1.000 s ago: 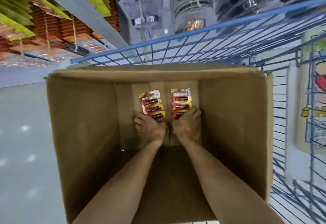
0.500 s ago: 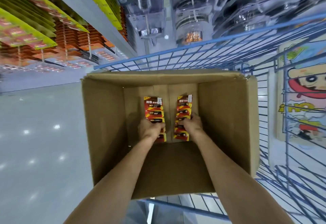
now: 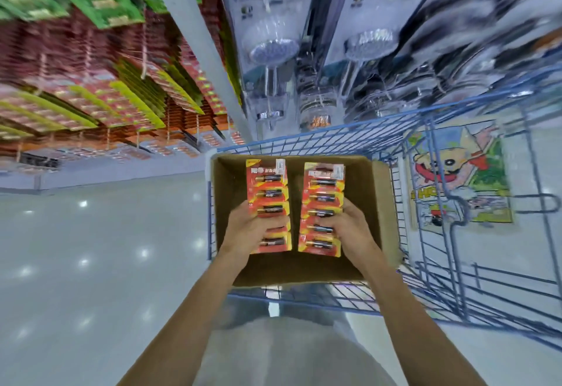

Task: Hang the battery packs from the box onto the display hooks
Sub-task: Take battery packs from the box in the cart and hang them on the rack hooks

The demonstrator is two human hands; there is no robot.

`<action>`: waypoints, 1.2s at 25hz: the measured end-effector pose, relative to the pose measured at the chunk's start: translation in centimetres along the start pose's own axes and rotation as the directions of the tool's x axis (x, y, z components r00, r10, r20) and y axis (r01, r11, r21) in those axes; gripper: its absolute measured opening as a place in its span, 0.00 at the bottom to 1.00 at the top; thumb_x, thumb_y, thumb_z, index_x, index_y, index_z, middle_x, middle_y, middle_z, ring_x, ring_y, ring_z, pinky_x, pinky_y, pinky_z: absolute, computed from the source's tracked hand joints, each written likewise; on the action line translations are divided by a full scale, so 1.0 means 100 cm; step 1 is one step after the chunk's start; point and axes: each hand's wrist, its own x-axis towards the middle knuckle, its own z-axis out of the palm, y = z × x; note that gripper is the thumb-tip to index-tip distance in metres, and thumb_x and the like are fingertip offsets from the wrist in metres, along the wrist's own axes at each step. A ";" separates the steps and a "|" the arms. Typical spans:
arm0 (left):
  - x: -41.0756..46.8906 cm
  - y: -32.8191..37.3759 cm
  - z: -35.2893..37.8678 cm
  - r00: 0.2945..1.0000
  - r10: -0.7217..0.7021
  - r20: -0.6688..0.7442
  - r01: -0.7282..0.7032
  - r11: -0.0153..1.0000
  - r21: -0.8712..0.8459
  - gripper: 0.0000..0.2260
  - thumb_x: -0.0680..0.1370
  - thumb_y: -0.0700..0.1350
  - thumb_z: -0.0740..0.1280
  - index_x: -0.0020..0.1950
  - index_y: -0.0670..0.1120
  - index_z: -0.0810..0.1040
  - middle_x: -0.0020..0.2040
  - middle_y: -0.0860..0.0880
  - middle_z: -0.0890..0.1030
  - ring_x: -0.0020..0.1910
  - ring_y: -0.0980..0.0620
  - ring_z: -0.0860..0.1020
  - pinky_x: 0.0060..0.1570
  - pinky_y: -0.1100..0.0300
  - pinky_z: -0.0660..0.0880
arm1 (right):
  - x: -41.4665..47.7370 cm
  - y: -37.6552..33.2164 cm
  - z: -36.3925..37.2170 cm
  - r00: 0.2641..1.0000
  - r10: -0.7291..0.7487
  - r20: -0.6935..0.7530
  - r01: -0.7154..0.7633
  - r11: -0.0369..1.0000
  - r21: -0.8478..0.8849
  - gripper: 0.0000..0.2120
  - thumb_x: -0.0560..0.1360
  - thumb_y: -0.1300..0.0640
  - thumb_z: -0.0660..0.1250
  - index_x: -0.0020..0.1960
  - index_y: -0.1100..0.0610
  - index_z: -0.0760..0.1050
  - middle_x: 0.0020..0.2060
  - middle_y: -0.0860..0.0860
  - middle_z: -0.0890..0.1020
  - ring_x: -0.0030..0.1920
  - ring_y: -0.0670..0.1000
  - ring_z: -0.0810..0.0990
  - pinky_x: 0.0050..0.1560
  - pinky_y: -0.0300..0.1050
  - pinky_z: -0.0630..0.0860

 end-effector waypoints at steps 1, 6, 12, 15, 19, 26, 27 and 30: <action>-0.013 0.009 -0.006 1.000 0.028 0.002 -0.028 1.000 -0.001 0.19 0.70 0.48 0.82 0.58 0.57 0.82 0.50 0.57 0.87 0.51 0.54 0.86 0.60 0.49 0.80 | -0.012 -0.012 -0.001 0.999 -0.031 0.016 0.031 1.000 0.006 0.18 0.75 0.69 0.71 0.61 0.52 0.80 0.53 0.52 0.88 0.53 0.54 0.87 0.60 0.61 0.81; -0.076 0.050 -0.042 0.988 0.153 -0.030 -0.156 0.983 -0.102 0.21 0.69 0.54 0.80 0.61 0.56 0.81 0.51 0.56 0.88 0.49 0.53 0.87 0.60 0.46 0.82 | -0.066 -0.065 0.020 0.980 -0.184 0.079 0.185 0.983 -0.004 0.19 0.76 0.64 0.73 0.63 0.50 0.79 0.55 0.50 0.87 0.56 0.53 0.87 0.63 0.63 0.79; -0.131 0.076 -0.101 0.935 0.334 -0.121 -0.354 0.906 -0.233 0.17 0.75 0.51 0.74 0.63 0.53 0.80 0.53 0.52 0.88 0.51 0.49 0.87 0.54 0.47 0.83 | -0.108 -0.113 0.079 0.923 -0.315 0.219 0.328 0.944 -0.025 0.20 0.74 0.64 0.75 0.64 0.53 0.78 0.55 0.49 0.87 0.57 0.51 0.86 0.64 0.62 0.79; -0.151 0.077 -0.141 0.907 0.392 -0.153 -0.421 0.858 -0.294 0.15 0.77 0.48 0.73 0.64 0.53 0.80 0.53 0.51 0.88 0.50 0.48 0.87 0.50 0.50 0.84 | -0.128 -0.128 0.125 0.885 -0.362 0.292 0.389 0.921 -0.038 0.21 0.73 0.65 0.77 0.63 0.53 0.78 0.54 0.49 0.88 0.56 0.51 0.87 0.61 0.59 0.81; -0.175 0.069 -0.210 0.877 0.439 -0.197 -0.481 0.799 -0.361 0.17 0.76 0.46 0.73 0.65 0.50 0.80 0.56 0.48 0.87 0.53 0.45 0.87 0.56 0.44 0.82 | -0.152 -0.138 0.199 0.820 -0.426 0.383 0.466 0.885 -0.013 0.23 0.70 0.66 0.78 0.62 0.55 0.79 0.54 0.51 0.88 0.55 0.54 0.87 0.57 0.59 0.82; -0.215 0.032 -0.371 0.804 0.471 -0.362 -0.592 0.693 -0.412 0.20 0.72 0.46 0.74 0.64 0.49 0.81 0.55 0.45 0.87 0.53 0.42 0.86 0.50 0.46 0.83 | -0.196 -0.140 0.356 0.715 -0.523 0.464 0.570 0.820 0.046 0.26 0.61 0.60 0.81 0.58 0.54 0.81 0.52 0.55 0.88 0.54 0.60 0.87 0.57 0.63 0.81; -0.221 0.029 -0.393 0.790 0.481 -0.380 -0.610 0.679 -0.408 0.20 0.72 0.46 0.75 0.64 0.49 0.81 0.55 0.45 0.87 0.53 0.42 0.87 0.49 0.47 0.83 | -0.202 -0.139 0.377 0.700 -0.537 0.471 0.584 0.810 0.056 0.24 0.62 0.61 0.80 0.57 0.54 0.81 0.51 0.56 0.88 0.53 0.60 0.87 0.56 0.62 0.82; -0.237 0.021 -0.451 0.746 0.499 -0.441 -0.660 0.644 -0.387 0.19 0.72 0.47 0.75 0.62 0.50 0.82 0.55 0.45 0.87 0.53 0.42 0.87 0.51 0.45 0.82 | -0.223 -0.136 0.440 0.656 -0.554 0.513 0.598 0.796 0.095 0.22 0.64 0.62 0.78 0.58 0.56 0.80 0.51 0.56 0.88 0.52 0.61 0.87 0.51 0.60 0.83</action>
